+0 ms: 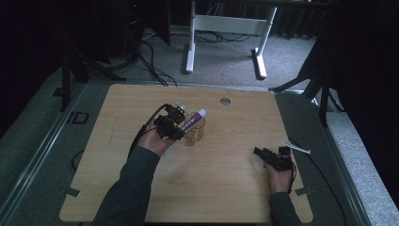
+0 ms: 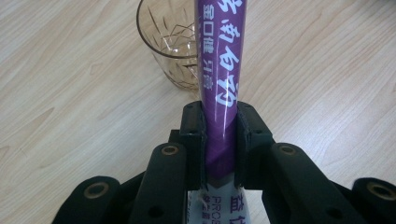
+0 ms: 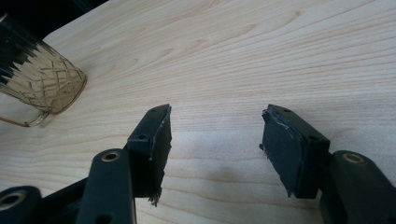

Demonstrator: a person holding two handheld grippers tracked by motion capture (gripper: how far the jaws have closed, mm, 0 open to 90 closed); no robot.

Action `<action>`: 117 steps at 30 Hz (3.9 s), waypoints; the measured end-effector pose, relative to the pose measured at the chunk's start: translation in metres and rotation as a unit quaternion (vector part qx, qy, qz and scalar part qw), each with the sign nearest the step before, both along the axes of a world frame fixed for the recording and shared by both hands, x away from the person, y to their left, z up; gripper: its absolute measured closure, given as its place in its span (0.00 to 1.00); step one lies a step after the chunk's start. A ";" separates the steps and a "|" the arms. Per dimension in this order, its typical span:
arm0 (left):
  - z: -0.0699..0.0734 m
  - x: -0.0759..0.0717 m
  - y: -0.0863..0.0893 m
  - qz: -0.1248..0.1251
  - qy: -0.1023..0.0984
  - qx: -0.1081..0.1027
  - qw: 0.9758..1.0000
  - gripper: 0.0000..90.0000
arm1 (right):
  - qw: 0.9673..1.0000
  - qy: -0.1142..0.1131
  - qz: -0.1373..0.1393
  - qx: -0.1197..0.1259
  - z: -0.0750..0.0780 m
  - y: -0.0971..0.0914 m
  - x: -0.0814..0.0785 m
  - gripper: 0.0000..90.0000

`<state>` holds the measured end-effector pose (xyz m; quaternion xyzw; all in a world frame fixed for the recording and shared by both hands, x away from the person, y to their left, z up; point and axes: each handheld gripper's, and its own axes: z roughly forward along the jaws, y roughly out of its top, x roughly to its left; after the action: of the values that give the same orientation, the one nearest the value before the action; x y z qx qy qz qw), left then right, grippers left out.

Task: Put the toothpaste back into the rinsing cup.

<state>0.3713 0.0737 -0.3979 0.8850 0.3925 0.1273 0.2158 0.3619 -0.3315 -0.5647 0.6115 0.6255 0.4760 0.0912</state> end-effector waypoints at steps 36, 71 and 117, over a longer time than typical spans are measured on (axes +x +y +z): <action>0.002 0.019 0.004 0.009 0.020 0.024 0.999 0.84 | 0.980 -0.071 0.155 -0.107 0.029 0.088 0.007 0.86; -0.004 0.028 0.005 0.010 0.042 0.031 0.999 0.84 | 0.934 -0.129 0.298 -0.151 0.057 0.194 0.030 0.89; 0.005 0.036 0.003 0.025 0.040 0.038 0.998 0.84 | 0.908 -0.140 0.358 -0.167 0.046 0.231 0.033 0.96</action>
<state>0.4073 0.0770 -0.3932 0.8870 0.4174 0.1120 0.1629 0.3948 -0.1000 -0.5190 0.2498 0.8535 0.4457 0.1022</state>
